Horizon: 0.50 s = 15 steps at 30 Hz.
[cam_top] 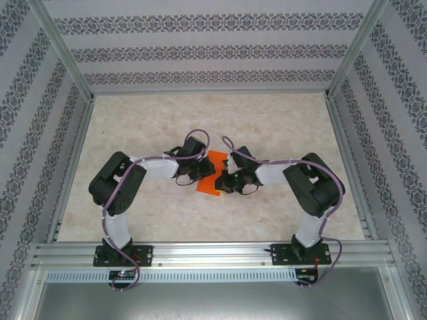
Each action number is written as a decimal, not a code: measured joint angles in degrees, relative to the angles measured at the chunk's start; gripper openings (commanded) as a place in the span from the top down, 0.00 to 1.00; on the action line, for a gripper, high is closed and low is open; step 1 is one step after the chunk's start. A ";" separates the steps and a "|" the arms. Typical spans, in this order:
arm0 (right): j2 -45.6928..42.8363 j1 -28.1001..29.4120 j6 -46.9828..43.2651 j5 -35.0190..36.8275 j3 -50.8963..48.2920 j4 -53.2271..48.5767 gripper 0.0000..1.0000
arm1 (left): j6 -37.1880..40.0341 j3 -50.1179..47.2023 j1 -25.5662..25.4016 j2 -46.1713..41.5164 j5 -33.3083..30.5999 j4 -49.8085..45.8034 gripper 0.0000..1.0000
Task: Fold a paper plane with a square sheet of paper (pick it up from the middle)
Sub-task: Fold the triangle a second time at the center of the table.
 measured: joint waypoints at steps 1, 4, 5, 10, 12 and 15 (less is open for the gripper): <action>0.00 0.02 0.13 0.00 0.00 0.07 0.95 | 0.00 -0.24 0.00 -0.83 0.13 -0.15 0.85; 0.00 0.02 0.20 0.02 -0.02 0.13 0.95 | -0.09 -0.85 -0.24 -3.15 0.83 -0.15 0.87; 0.00 0.02 0.24 0.00 -0.04 0.20 0.95 | -0.22 -0.87 -0.48 -3.58 1.01 -0.07 0.89; 0.00 0.02 0.35 -0.07 -0.22 0.55 0.95 | -1.22 -1.22 -2.10 -3.19 1.86 0.55 0.91; 0.00 0.00 0.37 -0.13 -0.26 0.70 0.95 | -1.75 -1.31 -2.54 -1.90 2.16 1.11 0.92; 0.00 0.00 0.33 -0.20 -0.35 0.83 0.95 | -2.23 -1.46 -2.54 -0.04 1.16 1.38 0.93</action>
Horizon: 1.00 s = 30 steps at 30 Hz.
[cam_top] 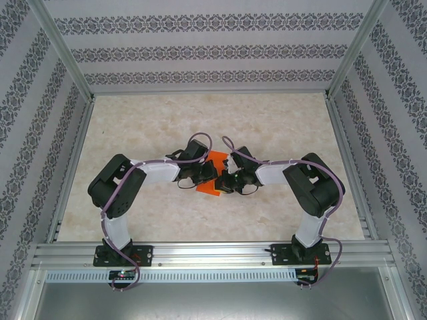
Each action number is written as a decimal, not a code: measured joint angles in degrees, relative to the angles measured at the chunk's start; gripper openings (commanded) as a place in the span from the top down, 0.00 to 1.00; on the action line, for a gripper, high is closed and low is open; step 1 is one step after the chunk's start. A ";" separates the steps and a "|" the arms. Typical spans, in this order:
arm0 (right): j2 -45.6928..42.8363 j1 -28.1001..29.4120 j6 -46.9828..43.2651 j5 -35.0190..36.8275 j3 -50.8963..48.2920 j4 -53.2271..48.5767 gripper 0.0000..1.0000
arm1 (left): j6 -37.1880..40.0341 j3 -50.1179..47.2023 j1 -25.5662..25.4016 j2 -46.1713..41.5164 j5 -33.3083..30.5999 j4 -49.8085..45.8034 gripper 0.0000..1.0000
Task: Fold a paper plane with a square sheet of paper (pick it up from the middle)
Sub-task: Fold the triangle a second time at the center of the table.
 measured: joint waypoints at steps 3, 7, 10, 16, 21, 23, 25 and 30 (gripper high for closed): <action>0.00 0.00 0.00 0.02 0.00 0.02 0.97 | 0.07 -0.20 0.02 1.05 -1.11 0.11 0.94; 0.00 0.02 -0.26 0.22 0.00 -0.15 1.00 | 0.07 -0.79 0.33 1.03 -1.38 1.33 0.94; 0.00 0.02 -0.92 0.39 0.07 -0.61 1.00 | 0.11 -1.66 0.92 0.96 -0.26 2.93 0.93; 0.00 0.02 -2.21 0.66 0.33 -1.16 1.00 | 0.98 -2.16 2.51 1.03 1.68 4.00 0.93; 0.00 0.02 -2.43 0.72 0.50 -1.51 1.00 | 1.84 -2.25 4.70 1.38 2.43 4.81 0.92; 0.00 0.02 -2.60 0.79 0.66 -1.75 1.00 | 2.12 -2.23 5.14 1.62 3.50 5.09 0.92; 0.00 0.11 -2.71 0.92 0.85 -2.16 1.00 | 2.51 -2.21 5.49 1.81 4.35 5.20 0.92; 0.02 0.11 -3.23 1.38 1.18 -2.54 1.00 | 3.41 -2.08 6.80 2.34 6.47 5.53 0.92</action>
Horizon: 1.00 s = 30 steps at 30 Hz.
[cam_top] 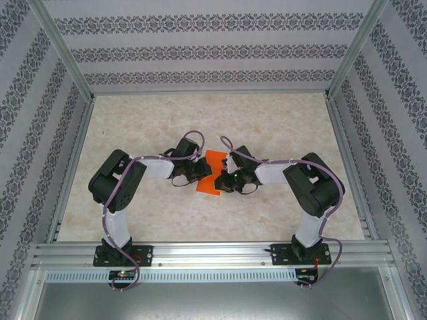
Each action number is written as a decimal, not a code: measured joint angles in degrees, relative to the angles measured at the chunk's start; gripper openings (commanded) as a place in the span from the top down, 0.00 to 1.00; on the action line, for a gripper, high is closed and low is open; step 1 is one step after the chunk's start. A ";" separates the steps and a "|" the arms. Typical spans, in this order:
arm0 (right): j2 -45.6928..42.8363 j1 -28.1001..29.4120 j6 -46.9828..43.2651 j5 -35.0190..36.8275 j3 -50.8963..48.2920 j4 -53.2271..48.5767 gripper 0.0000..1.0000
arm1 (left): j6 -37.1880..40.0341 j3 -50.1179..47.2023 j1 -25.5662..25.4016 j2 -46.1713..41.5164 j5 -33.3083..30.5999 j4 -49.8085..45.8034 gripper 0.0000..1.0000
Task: Fold a paper plane with a square sheet of paper (pick it up from the middle)
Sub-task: Fold the triangle a second time at the center of the table.
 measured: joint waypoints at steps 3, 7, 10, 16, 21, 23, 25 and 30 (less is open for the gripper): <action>0.00 0.00 -0.02 0.20 0.02 0.00 1.00 | 0.61 0.17 1.33 0.28 0.63 0.24 0.92; 0.04 0.00 -0.02 0.17 0.15 -0.15 1.00 | 1.20 0.76 2.95 0.72 0.59 0.24 0.91; 0.04 0.00 -0.02 0.17 0.24 -0.26 1.00 | 1.57 1.20 3.52 1.01 0.61 0.17 0.91; 0.15 0.00 -0.11 0.24 0.68 -0.90 1.00 | 2.75 2.05 4.61 1.20 -0.15 -0.44 0.90; 0.48 0.00 -0.42 0.13 1.38 -1.79 1.00 | 4.31 3.45 7.48 1.20 -4.11 -1.70 0.89; 0.57 0.00 -0.44 0.13 1.66 -2.27 1.00 | 4.72 3.89 8.09 1.20 -5.09 -2.12 0.88; 0.72 0.00 -0.46 0.11 2.08 -2.89 1.00 | 5.11 4.15 8.35 1.14 -5.20 -2.36 0.88; 1.01 0.00 -0.46 0.00 2.84 -4.11 1.00 | 5.57 4.15 8.00 -0.72 -4.42 -3.50 0.87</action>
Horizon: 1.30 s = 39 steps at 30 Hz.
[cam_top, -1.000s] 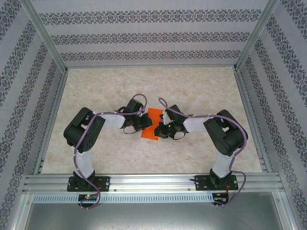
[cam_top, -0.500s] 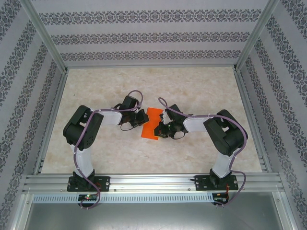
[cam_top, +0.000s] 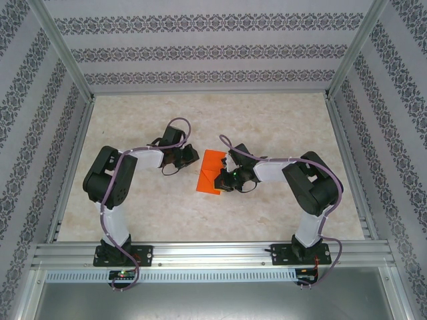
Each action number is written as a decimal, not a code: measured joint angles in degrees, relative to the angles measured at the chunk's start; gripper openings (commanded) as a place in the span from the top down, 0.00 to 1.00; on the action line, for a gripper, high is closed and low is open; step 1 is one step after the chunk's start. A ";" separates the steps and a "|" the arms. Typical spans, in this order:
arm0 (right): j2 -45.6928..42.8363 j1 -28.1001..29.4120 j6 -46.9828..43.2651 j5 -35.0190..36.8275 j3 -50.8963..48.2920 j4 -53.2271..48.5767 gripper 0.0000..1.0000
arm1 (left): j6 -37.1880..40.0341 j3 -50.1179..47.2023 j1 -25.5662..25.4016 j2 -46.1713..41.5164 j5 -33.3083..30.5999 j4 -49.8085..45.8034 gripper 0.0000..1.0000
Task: Fold a paper plane with a square sheet of paper (pick it up from the middle)
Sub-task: Fold the triangle a second time at the center of the table.
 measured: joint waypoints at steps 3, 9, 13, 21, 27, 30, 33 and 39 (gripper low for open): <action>0.02 0.00 0.00 0.00 0.15 -0.22 1.00 | 0.00 0.02 -1.46 -1.73 1.31 -0.20 0.88; 0.02 0.00 0.04 0.00 0.15 -0.22 1.00 | -0.07 0.33 -8.07 -2.21 3.74 -0.83 0.89; 0.02 0.00 0.13 -0.02 0.15 -0.17 1.00 | -0.81 -0.11 -10.14 -1.46 4.11 -0.74 0.90; -0.74 0.00 0.37 -0.11 0.28 -1.11 0.98 | -2.05 -0.61 -9.86 1.99 2.75 -0.26 0.92; -1.95 0.02 2.27 -1.40 2.38 0.02 0.97 | -2.08 -0.61 -9.86 1.99 2.60 -0.26 0.92; -1.77 0.02 3.26 -1.36 3.54 0.37 0.97 | -2.23 -0.61 -9.81 1.99 2.38 -0.11 0.92; -0.59 0.00 3.58 -2.14 4.26 0.46 0.97 | -2.21 -0.61 -9.64 1.99 1.97 -0.09 0.92; 2.27 0.46 3.63 -1.95 5.05 0.63 0.97 | -2.29 -0.61 -9.22 1.97 1.25 0.15 0.92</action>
